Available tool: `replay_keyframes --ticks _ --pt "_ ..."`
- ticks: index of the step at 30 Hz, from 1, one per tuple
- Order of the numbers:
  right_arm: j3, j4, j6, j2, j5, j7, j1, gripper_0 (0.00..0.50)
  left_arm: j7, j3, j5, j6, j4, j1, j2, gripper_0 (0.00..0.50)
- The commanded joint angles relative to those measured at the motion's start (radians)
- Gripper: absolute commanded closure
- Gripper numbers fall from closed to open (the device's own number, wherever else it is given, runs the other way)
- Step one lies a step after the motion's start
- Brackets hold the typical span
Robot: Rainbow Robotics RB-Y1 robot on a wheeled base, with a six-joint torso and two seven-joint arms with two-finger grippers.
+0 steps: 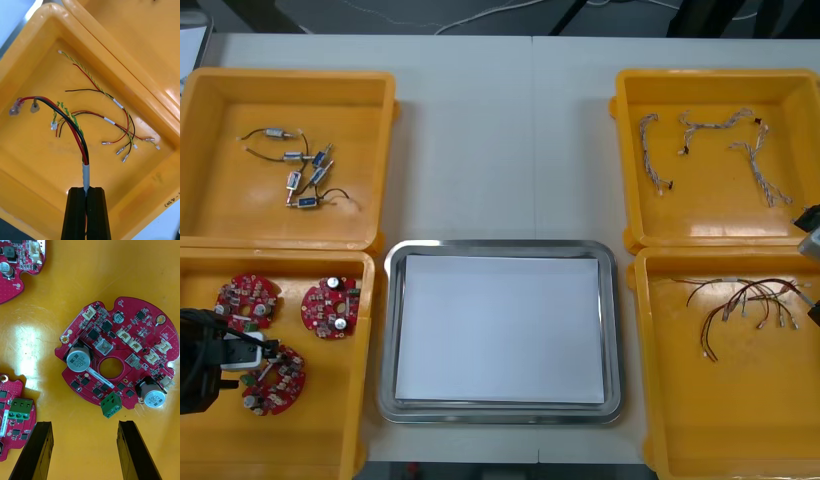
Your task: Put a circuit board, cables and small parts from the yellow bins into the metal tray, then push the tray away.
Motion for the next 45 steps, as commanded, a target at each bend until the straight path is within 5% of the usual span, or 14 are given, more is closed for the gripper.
replay_keyframes --ticks 1,27,29,32,33,34,37,45 --pt "0.053 -0.032 0.007 0.010 0.000 -0.037 -0.040 0.500 0.098 -0.012 -0.009 -0.050 -0.004 0.064 0.044 0.000" --pt "0.222 -0.030 0.007 -0.015 0.012 -0.080 -0.146 0.500 0.098 -0.100 -0.053 -0.144 0.025 0.079 0.046 0.056" --pt "0.236 -0.030 0.007 -0.022 0.024 -0.085 -0.149 0.500 0.098 -0.101 -0.055 -0.145 0.027 0.078 0.046 0.079" --pt "0.256 -0.029 0.007 -0.035 0.043 -0.091 -0.154 0.500 0.098 -0.100 -0.057 -0.145 0.029 0.079 0.046 0.237" --pt "0.256 -0.029 0.007 -0.035 0.043 -0.091 -0.154 0.500 0.098 -0.100 -0.057 -0.145 0.029 0.079 0.046 0.237" --pt "0.256 -0.027 0.007 -0.035 0.043 -0.094 -0.154 0.500 0.098 -0.100 -0.057 -0.145 0.029 0.079 0.046 0.360" --pt "0.256 -0.027 0.007 -0.036 0.041 -0.099 -0.154 0.500 0.098 -0.100 -0.052 -0.145 0.029 0.079 0.046 0.489" --pt "0.254 -0.027 0.007 -0.036 0.055 -0.099 -0.154 0.500 0.098 -0.100 -0.043 -0.145 0.029 0.079 0.046 0.500"
